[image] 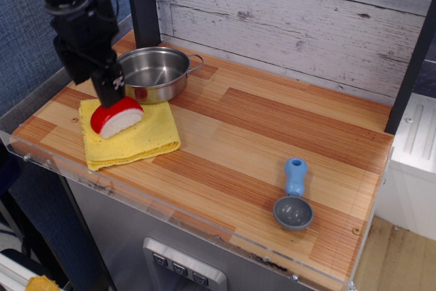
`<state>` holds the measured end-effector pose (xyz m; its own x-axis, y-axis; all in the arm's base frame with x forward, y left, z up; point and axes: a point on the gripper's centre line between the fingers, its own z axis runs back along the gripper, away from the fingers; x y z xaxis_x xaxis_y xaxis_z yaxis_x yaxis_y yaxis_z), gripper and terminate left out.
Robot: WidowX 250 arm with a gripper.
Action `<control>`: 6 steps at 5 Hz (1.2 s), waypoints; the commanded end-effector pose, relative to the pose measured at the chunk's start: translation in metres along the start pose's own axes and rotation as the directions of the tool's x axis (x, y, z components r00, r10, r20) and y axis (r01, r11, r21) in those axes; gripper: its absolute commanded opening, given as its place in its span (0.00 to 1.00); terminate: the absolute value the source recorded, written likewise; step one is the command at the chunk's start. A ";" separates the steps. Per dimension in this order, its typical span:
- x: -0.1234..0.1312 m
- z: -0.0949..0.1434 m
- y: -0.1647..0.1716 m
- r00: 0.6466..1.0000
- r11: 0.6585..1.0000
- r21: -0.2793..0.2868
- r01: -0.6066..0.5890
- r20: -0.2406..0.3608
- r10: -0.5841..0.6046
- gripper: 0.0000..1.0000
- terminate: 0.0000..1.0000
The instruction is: Place the sushi behind the blue spoon
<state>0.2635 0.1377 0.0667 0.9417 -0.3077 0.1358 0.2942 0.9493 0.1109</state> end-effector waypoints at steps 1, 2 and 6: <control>0.001 -0.018 0.000 1.000 1.000 0.020 0.024 -0.010 -0.024 1.00 0.00; 0.000 -0.031 -0.007 0.998 0.999 -0.007 0.053 -0.019 -0.053 1.00 0.00; 0.001 -0.027 -0.001 0.999 0.999 0.024 0.034 0.022 -0.034 0.00 0.00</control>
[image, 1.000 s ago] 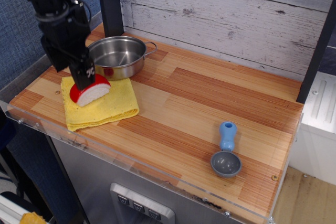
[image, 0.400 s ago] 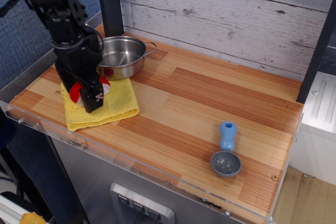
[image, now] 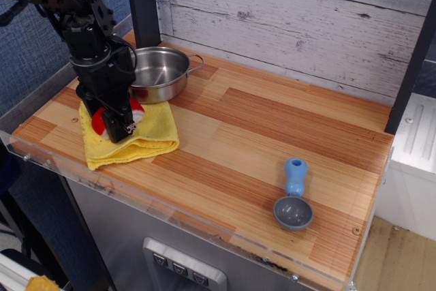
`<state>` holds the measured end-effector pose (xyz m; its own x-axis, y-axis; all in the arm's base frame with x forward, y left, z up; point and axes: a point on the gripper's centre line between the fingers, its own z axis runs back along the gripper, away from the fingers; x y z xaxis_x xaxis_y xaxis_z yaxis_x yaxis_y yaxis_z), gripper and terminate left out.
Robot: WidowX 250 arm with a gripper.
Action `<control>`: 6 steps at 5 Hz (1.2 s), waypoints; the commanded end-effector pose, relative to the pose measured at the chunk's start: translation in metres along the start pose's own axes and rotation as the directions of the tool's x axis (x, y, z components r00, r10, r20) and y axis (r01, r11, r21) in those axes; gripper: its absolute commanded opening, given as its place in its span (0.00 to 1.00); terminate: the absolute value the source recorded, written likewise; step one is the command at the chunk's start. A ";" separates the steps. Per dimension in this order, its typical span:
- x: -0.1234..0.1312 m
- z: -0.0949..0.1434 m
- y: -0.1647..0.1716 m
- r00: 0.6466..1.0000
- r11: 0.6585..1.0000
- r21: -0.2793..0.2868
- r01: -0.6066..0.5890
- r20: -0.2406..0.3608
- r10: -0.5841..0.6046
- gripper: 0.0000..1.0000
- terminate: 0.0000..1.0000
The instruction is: Place the sushi behind the blue spoon
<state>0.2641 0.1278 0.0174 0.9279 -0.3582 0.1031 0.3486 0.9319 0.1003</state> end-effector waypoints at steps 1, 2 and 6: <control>0.005 0.029 0.016 0.997 0.998 0.032 -0.045 0.065 0.043 0.00 0.00; 0.007 0.035 0.017 0.996 0.998 0.033 -0.052 0.078 0.050 0.00 0.00; 0.036 0.087 -0.004 0.981 0.998 0.001 -0.064 0.186 0.063 0.00 0.00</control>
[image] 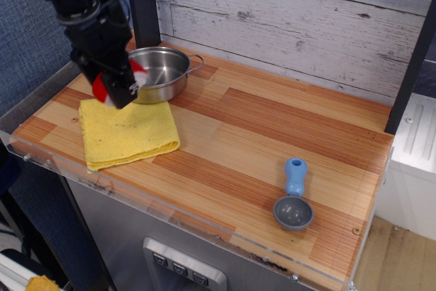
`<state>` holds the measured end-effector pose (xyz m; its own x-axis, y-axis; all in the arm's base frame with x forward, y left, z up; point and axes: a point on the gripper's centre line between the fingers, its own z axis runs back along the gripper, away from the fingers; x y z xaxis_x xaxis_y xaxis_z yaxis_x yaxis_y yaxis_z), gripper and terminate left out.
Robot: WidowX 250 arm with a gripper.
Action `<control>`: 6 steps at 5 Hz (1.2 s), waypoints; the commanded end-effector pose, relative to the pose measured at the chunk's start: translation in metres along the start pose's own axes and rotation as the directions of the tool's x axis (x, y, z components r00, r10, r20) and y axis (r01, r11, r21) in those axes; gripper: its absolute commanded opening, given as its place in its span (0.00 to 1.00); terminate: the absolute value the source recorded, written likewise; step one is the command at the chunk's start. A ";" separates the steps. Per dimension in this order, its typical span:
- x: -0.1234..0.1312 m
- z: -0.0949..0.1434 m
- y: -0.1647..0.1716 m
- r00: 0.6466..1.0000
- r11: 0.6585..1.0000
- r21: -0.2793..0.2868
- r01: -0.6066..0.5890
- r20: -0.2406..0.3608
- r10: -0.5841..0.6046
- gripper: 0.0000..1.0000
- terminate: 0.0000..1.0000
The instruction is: Place the sushi behind the blue spoon
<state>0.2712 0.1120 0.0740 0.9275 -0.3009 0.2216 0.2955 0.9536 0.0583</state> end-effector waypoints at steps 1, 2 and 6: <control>0.045 0.034 -0.016 0.994 0.999 0.038 0.024 0.104 -0.027 0.00 0.00; 0.079 0.032 -0.038 0.990 0.999 0.007 0.044 0.131 -0.044 0.00 0.00; 0.133 -0.032 -0.117 0.975 0.974 -0.038 0.223 0.027 -0.222 0.00 0.00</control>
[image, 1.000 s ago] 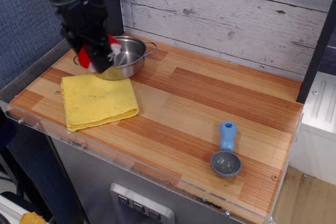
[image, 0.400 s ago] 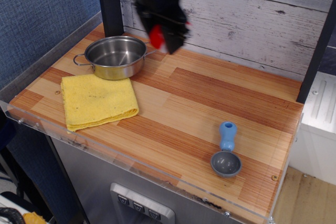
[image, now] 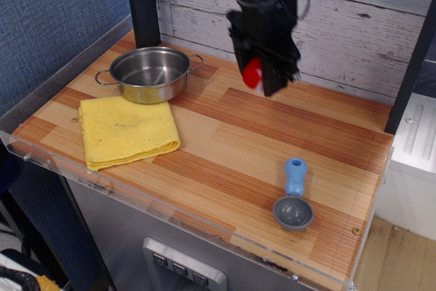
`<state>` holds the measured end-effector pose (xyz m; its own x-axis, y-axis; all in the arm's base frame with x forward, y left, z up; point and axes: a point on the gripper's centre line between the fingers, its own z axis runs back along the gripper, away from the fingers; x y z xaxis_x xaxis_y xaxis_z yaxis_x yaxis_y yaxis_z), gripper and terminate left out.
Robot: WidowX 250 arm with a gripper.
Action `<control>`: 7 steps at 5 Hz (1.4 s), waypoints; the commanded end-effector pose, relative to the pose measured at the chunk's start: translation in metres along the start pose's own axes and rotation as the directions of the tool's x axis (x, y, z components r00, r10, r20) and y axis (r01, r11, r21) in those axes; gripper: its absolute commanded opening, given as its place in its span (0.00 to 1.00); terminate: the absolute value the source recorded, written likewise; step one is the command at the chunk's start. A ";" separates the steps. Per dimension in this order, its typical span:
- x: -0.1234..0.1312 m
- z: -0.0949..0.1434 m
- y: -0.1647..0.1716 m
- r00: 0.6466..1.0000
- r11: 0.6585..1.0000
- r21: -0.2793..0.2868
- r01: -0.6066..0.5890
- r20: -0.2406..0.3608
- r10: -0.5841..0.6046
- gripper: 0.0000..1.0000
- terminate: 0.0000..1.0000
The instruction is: Place the sushi behind the blue spoon
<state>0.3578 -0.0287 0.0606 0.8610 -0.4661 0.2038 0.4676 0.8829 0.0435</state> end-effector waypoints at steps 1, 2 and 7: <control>0.027 -0.014 -0.016 0.997 0.997 -0.005 0.075 0.018 -0.075 0.00 0.00; 0.043 -0.028 -0.023 0.997 0.996 -0.029 0.081 0.016 -0.081 0.00 0.00; 0.046 -0.035 -0.027 0.992 0.992 -0.039 0.120 -0.045 -0.122 1.00 0.00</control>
<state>0.3899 -0.0791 0.0099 0.8096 -0.5783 0.1008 0.5810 0.8139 0.0025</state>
